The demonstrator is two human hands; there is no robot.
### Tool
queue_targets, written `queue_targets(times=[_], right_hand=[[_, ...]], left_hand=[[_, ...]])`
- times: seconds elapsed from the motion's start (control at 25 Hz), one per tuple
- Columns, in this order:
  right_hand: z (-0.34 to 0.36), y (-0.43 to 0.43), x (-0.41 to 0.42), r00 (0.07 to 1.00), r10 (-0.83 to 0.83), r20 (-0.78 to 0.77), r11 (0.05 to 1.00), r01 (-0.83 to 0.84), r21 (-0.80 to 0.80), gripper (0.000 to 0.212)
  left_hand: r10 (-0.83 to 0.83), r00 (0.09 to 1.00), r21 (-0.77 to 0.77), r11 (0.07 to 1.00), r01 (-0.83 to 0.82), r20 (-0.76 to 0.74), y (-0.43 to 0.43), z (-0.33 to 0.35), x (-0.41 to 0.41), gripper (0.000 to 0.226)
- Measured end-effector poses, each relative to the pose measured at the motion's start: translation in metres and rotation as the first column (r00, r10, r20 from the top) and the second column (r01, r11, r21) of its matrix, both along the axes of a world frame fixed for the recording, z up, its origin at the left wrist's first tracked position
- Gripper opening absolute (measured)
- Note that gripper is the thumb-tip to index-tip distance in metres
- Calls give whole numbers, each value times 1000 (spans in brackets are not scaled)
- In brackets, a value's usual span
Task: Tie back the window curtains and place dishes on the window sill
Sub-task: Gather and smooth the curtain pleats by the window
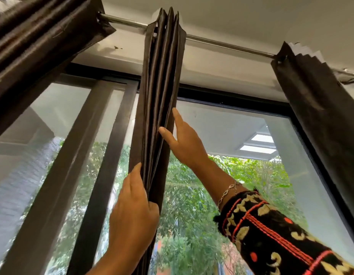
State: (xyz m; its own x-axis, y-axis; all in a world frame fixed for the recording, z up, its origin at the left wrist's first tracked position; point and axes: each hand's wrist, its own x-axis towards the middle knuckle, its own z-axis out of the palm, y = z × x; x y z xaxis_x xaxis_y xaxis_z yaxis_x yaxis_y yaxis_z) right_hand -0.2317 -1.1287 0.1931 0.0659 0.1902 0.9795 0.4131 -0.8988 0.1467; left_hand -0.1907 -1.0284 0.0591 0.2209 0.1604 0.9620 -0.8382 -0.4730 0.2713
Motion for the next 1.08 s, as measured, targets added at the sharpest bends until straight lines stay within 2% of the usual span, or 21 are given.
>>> queue_targets(times=[0.16, 0.36, 0.52, 0.72, 0.8, 0.88, 0.96, 1.08], right_hand=[[-43, -33, -1, 988, -98, -119, 995, 101, 19, 65], [-116, -53, 0, 952, -130, -277, 989, 145, 37, 67], [-173, -65, -10, 922, -150, -357, 984, 175, 38, 67], [-234, -85, -22, 859, -276, -430, 956, 290, -34, 67], [-253, -96, -25, 844, -312, -436, 946, 318, -62, 68], [-273, -108, -29, 825, -362, -434, 929, 357, -96, 68], [-294, -121, -34, 799, -399, -451, 912, 398, -101, 68], [-327, -142, -48, 758, -451, -472, 880, 466, -92, 67]], left_hand=[[89, 996, 26, 996, -89, -19, -3, -32, -10, 77], [126, 992, 51, 991, -126, 9, -8, -77, -21, 77], [89, 994, 87, 993, -83, -70, -11, -115, -30, 77], [179, 970, 202, 969, -145, -165, -19, -161, -44, 77], [292, 953, 272, 927, -260, -84, -22, -173, -49, 74], [397, 915, 365, 843, -394, 73, -28, -180, -52, 74], [409, 888, 439, 772, -460, 212, -39, -186, -56, 75], [364, 903, 487, 760, -430, 229, -66, -204, -66, 74]])
